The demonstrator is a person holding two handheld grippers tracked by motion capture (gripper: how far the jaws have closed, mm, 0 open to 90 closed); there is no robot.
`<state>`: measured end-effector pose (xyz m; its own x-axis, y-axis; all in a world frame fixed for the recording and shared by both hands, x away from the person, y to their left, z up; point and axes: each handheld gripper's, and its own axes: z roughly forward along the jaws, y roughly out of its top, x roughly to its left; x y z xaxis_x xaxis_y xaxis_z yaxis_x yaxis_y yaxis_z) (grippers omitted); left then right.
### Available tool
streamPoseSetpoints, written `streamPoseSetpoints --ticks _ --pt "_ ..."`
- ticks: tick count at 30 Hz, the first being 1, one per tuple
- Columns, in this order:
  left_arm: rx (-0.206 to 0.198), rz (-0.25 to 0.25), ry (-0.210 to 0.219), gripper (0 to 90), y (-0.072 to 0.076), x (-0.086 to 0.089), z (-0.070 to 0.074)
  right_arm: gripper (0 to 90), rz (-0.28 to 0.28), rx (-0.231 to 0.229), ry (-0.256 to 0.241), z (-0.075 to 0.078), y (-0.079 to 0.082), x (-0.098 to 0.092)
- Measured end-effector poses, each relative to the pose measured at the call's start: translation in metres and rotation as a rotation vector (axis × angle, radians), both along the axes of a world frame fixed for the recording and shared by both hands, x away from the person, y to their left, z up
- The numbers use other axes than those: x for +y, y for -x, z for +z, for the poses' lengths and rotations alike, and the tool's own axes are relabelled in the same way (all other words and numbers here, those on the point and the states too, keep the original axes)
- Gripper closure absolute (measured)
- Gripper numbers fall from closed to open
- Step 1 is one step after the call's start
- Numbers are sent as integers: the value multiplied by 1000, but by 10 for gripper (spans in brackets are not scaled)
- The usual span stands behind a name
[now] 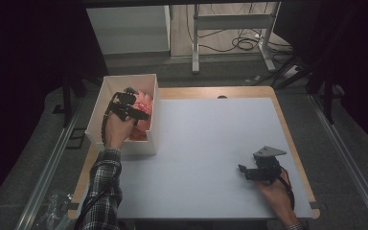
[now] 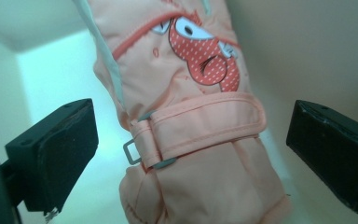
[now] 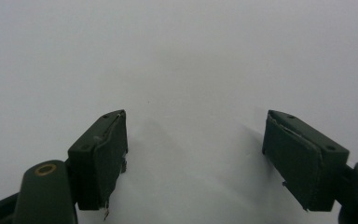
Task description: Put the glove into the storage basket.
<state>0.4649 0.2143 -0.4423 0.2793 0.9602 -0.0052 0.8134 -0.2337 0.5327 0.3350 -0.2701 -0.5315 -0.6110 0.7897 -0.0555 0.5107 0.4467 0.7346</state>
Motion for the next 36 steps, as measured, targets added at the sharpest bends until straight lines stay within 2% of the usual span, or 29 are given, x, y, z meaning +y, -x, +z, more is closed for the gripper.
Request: streamPoseSetpoints --ticks 11,18,26,36 --pt "-100 -54 58 24 18 4 19 224 0 0 0 0 0 0" --pt "-146 -97 65 13 29 0 33 222 0 -1 2 0 0 0" --pt "-192 -159 87 11 42 -14 49 221 -1 -1 2 0 0 0" --pt "-222 -242 104 5 55 -43 61 219 -2 -1 2 0 0 0"
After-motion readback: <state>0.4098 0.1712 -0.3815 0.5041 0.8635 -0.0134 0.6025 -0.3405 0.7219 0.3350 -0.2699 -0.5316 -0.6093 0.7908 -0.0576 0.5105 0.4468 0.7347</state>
